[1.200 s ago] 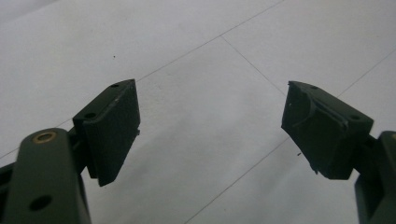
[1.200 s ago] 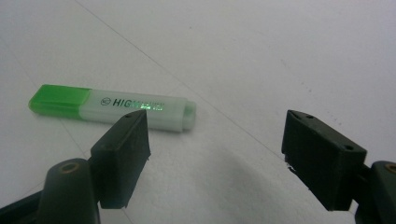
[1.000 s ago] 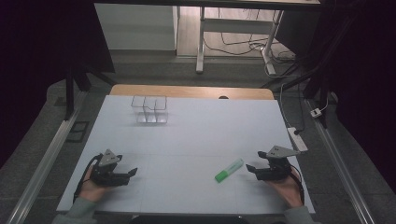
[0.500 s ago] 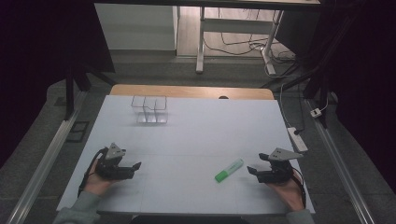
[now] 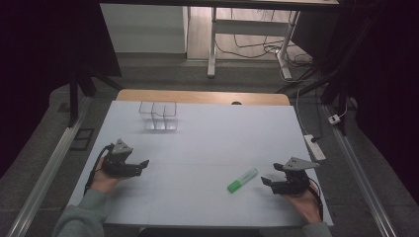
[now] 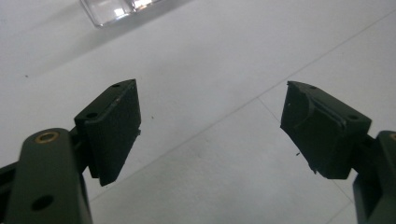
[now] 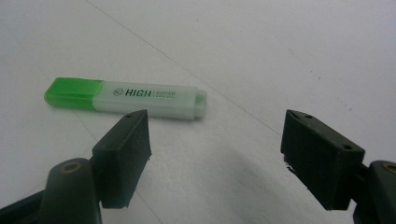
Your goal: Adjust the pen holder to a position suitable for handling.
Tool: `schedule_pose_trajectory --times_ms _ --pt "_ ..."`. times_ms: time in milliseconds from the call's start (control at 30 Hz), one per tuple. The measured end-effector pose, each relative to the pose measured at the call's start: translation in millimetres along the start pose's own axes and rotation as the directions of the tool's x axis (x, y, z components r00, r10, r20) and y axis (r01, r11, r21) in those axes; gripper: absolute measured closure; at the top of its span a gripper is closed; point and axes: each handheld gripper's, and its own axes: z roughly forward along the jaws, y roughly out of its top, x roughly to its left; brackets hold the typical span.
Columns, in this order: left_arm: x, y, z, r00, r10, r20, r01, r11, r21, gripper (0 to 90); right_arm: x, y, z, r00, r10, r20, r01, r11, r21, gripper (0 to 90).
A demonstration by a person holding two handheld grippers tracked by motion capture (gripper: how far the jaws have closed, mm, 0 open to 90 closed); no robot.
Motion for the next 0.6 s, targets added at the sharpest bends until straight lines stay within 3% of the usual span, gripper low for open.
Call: schedule_pose_trajectory --times_ms 333,600 --pt "8.0 22.1 6.4 0.9993 0.029 -0.023 -0.028 0.9994 0.02 20.9 1.7 -0.2 0.2 1.0 -0.006 -0.001 0.006 1.0 0.005 23.9" --pt "21.3 35.9 10.2 0.9989 0.014 -0.045 -0.013 0.9997 0.022 21.5 0.7 -1.9 1.8 1.0 0.0 -0.007 0.001 1.0 0.014 24.0"
